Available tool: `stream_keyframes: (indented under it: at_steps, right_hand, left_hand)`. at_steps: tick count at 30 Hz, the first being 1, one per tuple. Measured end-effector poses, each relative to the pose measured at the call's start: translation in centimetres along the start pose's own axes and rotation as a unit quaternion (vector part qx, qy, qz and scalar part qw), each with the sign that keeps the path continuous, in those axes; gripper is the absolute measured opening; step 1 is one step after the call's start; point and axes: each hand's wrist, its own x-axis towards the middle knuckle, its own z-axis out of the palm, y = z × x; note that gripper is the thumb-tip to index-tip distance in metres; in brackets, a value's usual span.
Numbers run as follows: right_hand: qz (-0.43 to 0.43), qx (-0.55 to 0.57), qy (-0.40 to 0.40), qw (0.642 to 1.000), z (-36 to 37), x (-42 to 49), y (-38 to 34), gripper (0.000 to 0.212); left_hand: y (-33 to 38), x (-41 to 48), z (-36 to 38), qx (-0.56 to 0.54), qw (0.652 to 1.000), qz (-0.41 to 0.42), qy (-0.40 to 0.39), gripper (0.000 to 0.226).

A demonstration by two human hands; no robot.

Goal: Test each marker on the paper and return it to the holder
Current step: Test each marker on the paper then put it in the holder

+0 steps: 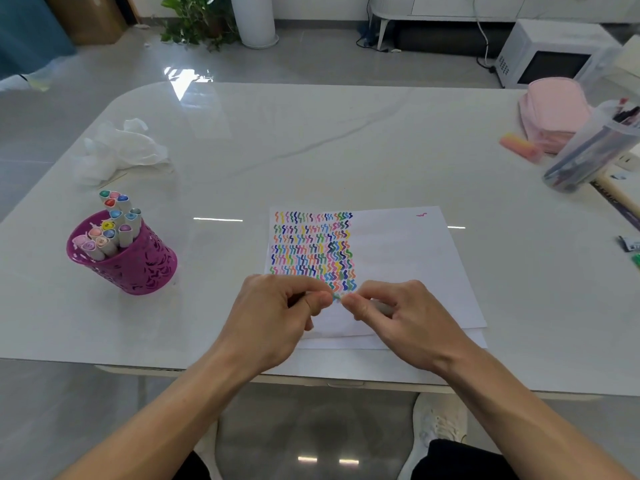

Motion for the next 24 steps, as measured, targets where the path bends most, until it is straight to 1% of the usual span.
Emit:
stream_keyframes:
  at_steps: [2, 3, 4, 7, 8, 9, 11, 13, 14, 16, 17, 20, 21, 22, 24]
  right_hand:
    - [0.010, -0.008, 0.005, 1.000, -0.2, 0.1, -0.1, 0.039]
    - [0.012, -0.003, 0.010, 1.000, -0.4, 0.2, 0.0, 0.027]
    - [0.015, 0.018, 0.015, 1.000, -0.5, 0.2, 0.2, 0.019]
    - [0.026, 0.098, 0.038, 0.994, -0.8, 0.3, 0.6, 0.022]
    - [0.034, 0.141, 0.044, 0.988, -0.9, 0.3, 0.4, 0.022]
    - [0.044, 0.191, 0.048, 0.979, -1.0, 0.3, 0.1, 0.024]
    - [0.070, 0.295, 0.049, 0.952, -1.2, 0.5, -0.3, 0.036]
    - [0.084, 0.353, 0.045, 0.931, -1.4, 0.5, -0.3, 0.039]
    - [0.074, 0.353, 0.046, 0.932, -1.3, 0.5, -0.1, 0.034]
    - [0.052, 0.309, 0.058, 0.948, -1.1, 0.3, 0.3, 0.013]
    - [0.052, 0.289, 0.063, 0.954, -0.9, 0.2, 0.5, 0.006]
    - [0.076, 0.274, 0.072, 0.956, -0.1, 0.0, 0.8, 0.029]
    - [0.084, 0.280, 0.074, 0.954, 0.0, 0.0, 0.9, 0.030]
    - [0.088, 0.281, 0.076, 0.953, 0.2, 0.0, 1.0, 0.025]
    - [0.094, 0.277, 0.082, 0.953, 0.4, -0.1, 1.2, 0.010]
  left_hand:
    - [-0.4, 0.3, -0.2, 0.027, 0.999, -0.010, 0.016, 0.009]
    - [-0.7, 0.4, -0.3, 0.045, 0.999, -0.004, 0.024, 0.010]
    - [-1.0, 0.5, -0.4, 0.062, 0.998, 0.004, 0.030, 0.010]
    - [-2.0, 0.6, -0.4, 0.107, 0.993, 0.050, 0.031, 0.012]
    - [-2.4, 0.6, -0.3, 0.119, 0.990, 0.068, 0.026, 0.013]
    - [-2.7, 0.6, -0.2, 0.131, 0.987, 0.086, 0.021, 0.016]
    - [-3.3, 0.7, -0.1, 0.165, 0.979, 0.120, 0.008, 0.027]
    - [-3.8, 0.8, 0.1, 0.201, 0.968, 0.152, -0.018, 0.036]
    - [-3.9, 0.8, 0.2, 0.211, 0.964, 0.161, -0.035, 0.037]
    - [-4.3, 0.9, 0.5, 0.210, 0.961, 0.172, -0.060, 0.034]
    - [-4.5, 0.9, 0.6, 0.209, 0.959, 0.179, -0.065, 0.033]
    - [-4.7, 0.9, 0.8, 0.215, 0.955, 0.196, -0.063, 0.033]
    - [-4.7, 0.8, 0.8, 0.216, 0.954, 0.197, -0.065, 0.034]
    - [-4.7, 0.8, 0.8, 0.216, 0.954, 0.199, -0.067, 0.034]
    - [-4.9, 0.8, 0.9, 0.218, 0.952, 0.203, -0.071, 0.034]
